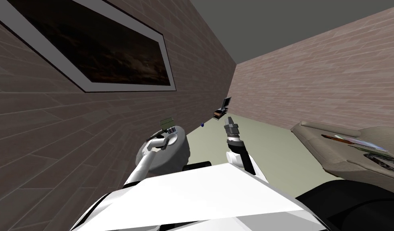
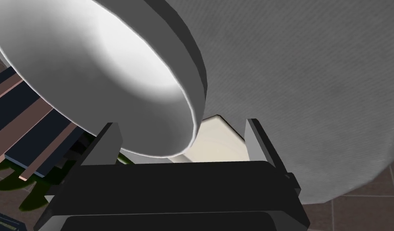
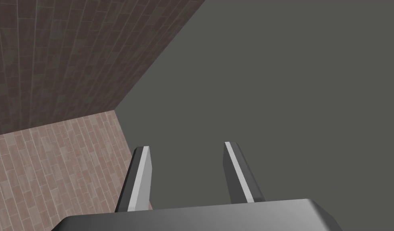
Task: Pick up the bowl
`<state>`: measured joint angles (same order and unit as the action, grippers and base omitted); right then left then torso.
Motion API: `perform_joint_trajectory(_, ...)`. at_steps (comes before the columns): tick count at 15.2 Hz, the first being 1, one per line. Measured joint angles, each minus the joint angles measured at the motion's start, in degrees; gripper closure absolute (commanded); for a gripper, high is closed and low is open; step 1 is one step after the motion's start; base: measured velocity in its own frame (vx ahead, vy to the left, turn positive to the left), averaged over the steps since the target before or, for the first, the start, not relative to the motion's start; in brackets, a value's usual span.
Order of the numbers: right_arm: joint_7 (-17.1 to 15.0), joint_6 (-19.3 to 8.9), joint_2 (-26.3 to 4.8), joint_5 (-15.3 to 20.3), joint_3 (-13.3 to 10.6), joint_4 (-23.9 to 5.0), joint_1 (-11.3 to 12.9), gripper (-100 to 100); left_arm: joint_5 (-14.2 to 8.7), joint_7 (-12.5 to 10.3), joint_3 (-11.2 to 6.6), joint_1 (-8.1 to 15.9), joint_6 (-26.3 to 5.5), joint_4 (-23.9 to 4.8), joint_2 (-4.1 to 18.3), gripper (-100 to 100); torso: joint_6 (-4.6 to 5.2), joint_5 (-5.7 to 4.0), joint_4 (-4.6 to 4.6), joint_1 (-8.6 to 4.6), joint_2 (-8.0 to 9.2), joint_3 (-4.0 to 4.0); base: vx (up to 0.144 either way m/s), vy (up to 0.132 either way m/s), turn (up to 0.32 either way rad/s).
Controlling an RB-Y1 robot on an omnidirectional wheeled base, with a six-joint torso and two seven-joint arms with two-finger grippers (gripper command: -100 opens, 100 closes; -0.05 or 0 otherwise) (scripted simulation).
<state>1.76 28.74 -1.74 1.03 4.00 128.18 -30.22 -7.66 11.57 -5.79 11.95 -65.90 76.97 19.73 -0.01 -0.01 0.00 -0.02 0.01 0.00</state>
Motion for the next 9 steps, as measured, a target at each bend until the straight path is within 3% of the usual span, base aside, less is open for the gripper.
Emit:
perform_joint_trajectory(5,0.00,0.00,0.00,0.00,0.00,0.00,0.00,0,-0.67,0.94,-0.36,2.22,-4.99,-3.42,0.32,-100,0.00,0.00,0.00,-0.01,-0.01,-0.01,0.000,-0.004,-0.064)
perform_joint_trajectory(9,0.00,0.00,0.00,0.00,0.00,0.00,0.00,0,-0.38,0.83,-0.14,2.15,-3.26,-5.58,-0.06,-100,-0.01,0.01,0.00,0.03,0.01,0.00,-0.001,0.001,-0.004)
